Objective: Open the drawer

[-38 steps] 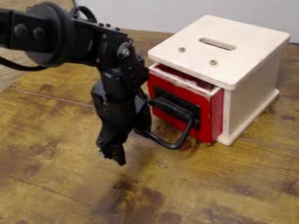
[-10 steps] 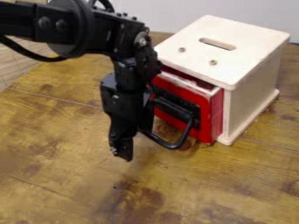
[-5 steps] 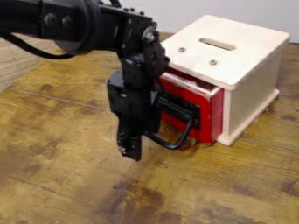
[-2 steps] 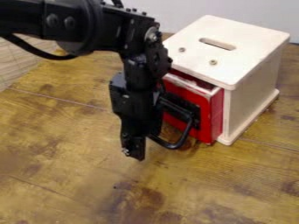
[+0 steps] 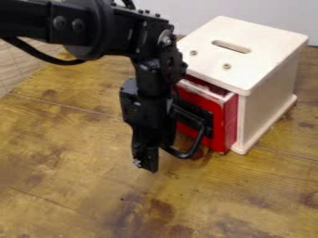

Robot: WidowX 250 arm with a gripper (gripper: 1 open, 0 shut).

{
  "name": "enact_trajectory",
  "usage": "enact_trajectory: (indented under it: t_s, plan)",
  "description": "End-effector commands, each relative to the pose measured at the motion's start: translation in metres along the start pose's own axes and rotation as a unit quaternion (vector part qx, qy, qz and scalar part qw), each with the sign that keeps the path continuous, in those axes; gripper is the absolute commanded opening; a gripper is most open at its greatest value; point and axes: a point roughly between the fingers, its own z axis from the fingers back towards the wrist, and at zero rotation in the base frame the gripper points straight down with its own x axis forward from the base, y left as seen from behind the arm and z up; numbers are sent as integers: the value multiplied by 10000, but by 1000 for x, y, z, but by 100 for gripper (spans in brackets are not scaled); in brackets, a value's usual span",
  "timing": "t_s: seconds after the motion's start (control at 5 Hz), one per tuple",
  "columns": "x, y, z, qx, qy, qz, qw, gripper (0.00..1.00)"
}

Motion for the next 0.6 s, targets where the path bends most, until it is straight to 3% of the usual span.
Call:
enact_trajectory:
  t_s: [0.0, 0.4]
  plan:
    - [-5, 0, 18, -234, 44, -53, 9997, 0]
    - [-8, 2, 18, -192, 71, -24, 9998, 0]
